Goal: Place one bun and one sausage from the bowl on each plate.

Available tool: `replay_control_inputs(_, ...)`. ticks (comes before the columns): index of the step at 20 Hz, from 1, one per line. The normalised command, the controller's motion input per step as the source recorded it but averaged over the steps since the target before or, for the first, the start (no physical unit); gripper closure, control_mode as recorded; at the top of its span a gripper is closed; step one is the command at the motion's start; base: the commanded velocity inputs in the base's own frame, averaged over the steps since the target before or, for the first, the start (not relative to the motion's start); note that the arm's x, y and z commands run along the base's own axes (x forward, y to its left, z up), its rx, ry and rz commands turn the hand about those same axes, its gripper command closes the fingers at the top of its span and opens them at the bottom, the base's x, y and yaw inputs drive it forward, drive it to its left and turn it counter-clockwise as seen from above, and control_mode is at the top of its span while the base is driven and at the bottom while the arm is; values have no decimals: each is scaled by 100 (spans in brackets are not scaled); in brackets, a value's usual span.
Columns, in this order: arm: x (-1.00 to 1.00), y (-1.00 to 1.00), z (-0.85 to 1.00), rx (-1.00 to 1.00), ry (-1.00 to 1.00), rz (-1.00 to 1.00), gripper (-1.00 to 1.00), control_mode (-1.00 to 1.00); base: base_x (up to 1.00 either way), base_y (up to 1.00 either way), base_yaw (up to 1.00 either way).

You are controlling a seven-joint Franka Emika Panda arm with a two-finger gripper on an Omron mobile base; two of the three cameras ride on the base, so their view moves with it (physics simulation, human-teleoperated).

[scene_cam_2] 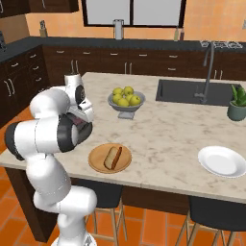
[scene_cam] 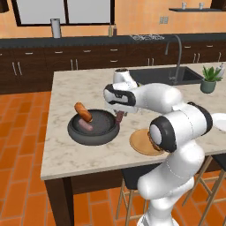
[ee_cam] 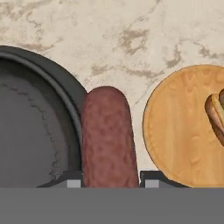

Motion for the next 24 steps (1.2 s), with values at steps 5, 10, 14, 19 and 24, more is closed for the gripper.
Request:
replay_control_inputs(5,-55,-37,-1,-11,-2,48,100,-100,0,0,0)
replay_control_inputs(10,-1,-54,-37,-6,-1,30,100,-100,0,0,0)
replay_control_inputs(14,-6,-56,-44,0,0,25,100,-100,0,0,0)
replay_control_inputs(19,-7,-25,-53,0,0,18,100,-100,0,0,0)
replay_control_inputs(24,-27,-4,-38,0,1,3,100,-100,0,0,0)
